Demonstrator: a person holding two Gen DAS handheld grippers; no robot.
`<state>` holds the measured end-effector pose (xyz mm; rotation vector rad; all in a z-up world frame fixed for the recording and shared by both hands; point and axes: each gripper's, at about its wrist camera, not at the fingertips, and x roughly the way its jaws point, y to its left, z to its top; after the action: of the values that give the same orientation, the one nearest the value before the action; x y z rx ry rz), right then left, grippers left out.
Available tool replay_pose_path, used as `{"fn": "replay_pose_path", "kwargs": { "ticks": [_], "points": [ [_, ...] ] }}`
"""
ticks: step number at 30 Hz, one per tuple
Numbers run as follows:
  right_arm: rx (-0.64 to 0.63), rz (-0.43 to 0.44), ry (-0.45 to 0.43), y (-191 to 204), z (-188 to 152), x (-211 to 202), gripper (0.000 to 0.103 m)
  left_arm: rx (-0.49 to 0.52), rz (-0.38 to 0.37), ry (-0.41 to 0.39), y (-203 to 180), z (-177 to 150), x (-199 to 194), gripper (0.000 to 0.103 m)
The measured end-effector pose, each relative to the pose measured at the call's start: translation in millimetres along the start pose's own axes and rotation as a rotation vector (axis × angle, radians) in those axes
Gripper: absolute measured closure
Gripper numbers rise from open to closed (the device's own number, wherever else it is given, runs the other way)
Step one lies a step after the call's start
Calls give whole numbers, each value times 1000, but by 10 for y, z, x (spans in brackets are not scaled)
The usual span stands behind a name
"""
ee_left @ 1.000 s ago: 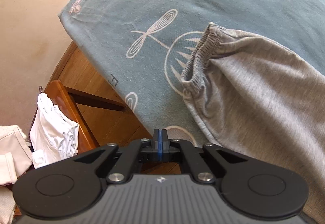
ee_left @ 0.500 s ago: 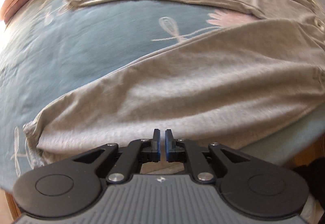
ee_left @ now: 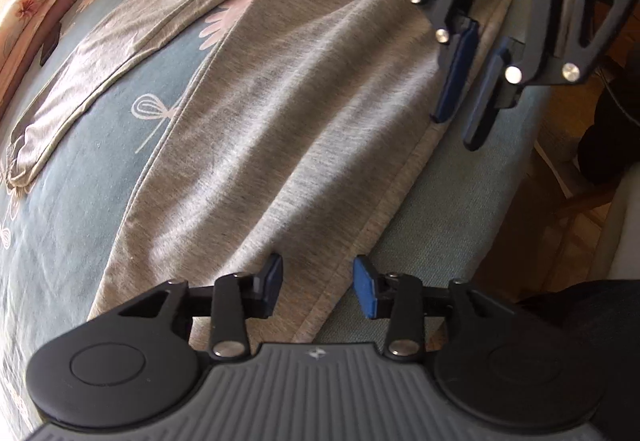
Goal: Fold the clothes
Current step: 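Open the left gripper to release the cuff onto the bed, then pinch the sweatpants edge with the left gripper while the right gripper pinches beside it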
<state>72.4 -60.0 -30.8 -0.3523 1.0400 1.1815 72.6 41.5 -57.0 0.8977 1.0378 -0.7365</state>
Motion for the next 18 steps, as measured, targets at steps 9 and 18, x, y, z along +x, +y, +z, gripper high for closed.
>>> {"fn": "replay_pose_path", "kwargs": {
  "ticks": [9,18],
  "points": [
    [-114,-72,41,54,245,331,63,82,-36,23,106,-207,108,58],
    [-126,-63,142,132,255,365,98,62,-216,86,326,-203,180,101]
  ]
}}
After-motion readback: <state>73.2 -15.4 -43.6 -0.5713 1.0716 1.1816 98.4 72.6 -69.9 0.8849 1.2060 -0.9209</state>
